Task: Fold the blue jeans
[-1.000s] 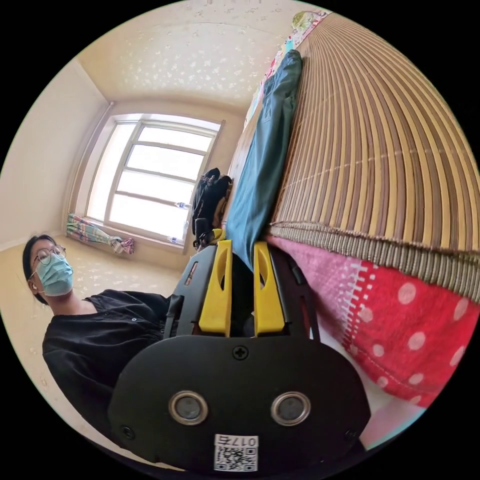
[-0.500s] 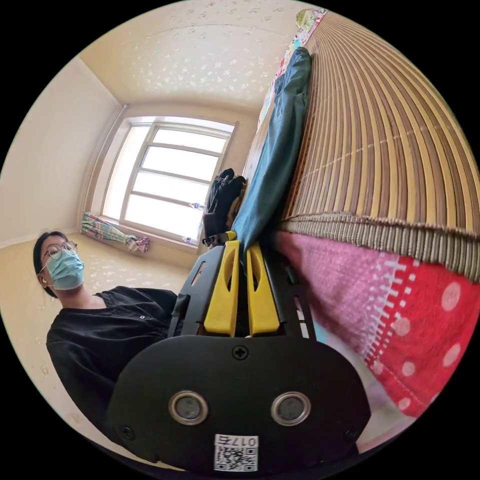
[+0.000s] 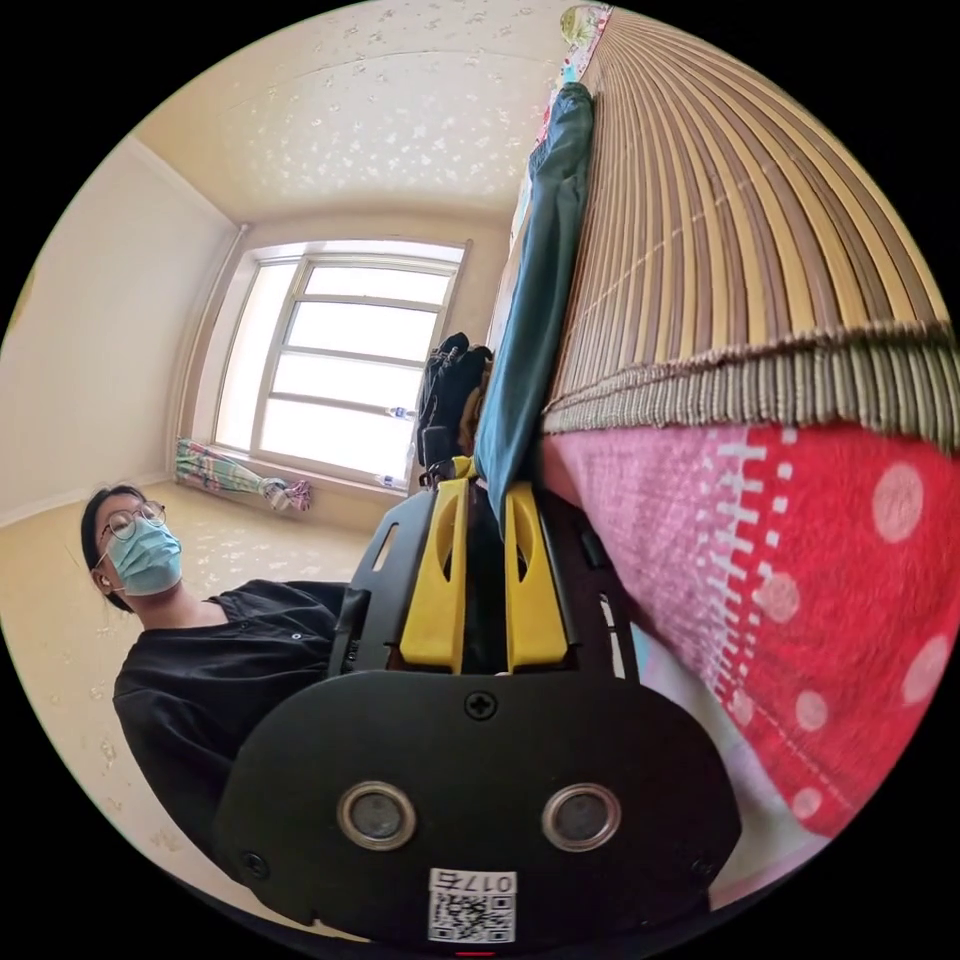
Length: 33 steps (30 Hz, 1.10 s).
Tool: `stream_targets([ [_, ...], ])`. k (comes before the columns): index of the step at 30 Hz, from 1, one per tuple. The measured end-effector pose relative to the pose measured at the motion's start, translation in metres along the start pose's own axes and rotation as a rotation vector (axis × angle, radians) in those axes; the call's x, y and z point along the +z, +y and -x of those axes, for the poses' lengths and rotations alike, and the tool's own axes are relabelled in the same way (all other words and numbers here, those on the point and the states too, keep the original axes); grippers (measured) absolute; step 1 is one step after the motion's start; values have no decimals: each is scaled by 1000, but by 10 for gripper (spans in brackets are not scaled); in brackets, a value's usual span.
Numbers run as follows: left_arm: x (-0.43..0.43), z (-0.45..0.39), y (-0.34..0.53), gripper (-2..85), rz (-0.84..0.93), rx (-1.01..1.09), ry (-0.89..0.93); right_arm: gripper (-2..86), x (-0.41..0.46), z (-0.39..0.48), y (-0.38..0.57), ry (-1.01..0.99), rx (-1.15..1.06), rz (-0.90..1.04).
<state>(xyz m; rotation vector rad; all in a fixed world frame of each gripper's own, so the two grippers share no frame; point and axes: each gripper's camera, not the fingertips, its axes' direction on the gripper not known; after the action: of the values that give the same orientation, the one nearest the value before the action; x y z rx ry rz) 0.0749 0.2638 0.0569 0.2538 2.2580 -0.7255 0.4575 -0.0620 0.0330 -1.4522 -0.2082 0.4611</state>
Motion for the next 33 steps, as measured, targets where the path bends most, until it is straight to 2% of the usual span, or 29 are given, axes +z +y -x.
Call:
stream_targets([
  [4, 19, -12, -1, 48, 54, 29, -103, 32, 16, 8, 1, 72, -16, 48],
  [8, 33, -24, 2, 52, 66, 47, -126, 31, 30, 23, 7, 190, -44, 87],
  [15, 55, -42, 6, 1, 144, 37, -198, 25, 44, 31, 21, 170, -54, 85],
  [18, 47, -64, 16, -4, 99, 107, -134, 23, 37, 53, 34, 183, -119, 68],
  [20, 37, -88, 26, -4, 32, 176, -37, 22, 34, 82, 44, 136, -214, 46],
  [24, 19, -129, 37, 7, -81, 280, 48, 23, 31, 128, 54, 40, -325, -8],
  [28, 6, -173, 43, 73, -162, 364, 145, 34, 35, 182, 65, 47, -438, -34],
  [30, 4, -189, 44, 77, -172, 377, 124, 45, 37, 197, 66, 27, -453, -31],
  [33, 5, -215, 47, 27, -180, 384, 8, 52, 41, 211, 68, 7, -457, -40],
])
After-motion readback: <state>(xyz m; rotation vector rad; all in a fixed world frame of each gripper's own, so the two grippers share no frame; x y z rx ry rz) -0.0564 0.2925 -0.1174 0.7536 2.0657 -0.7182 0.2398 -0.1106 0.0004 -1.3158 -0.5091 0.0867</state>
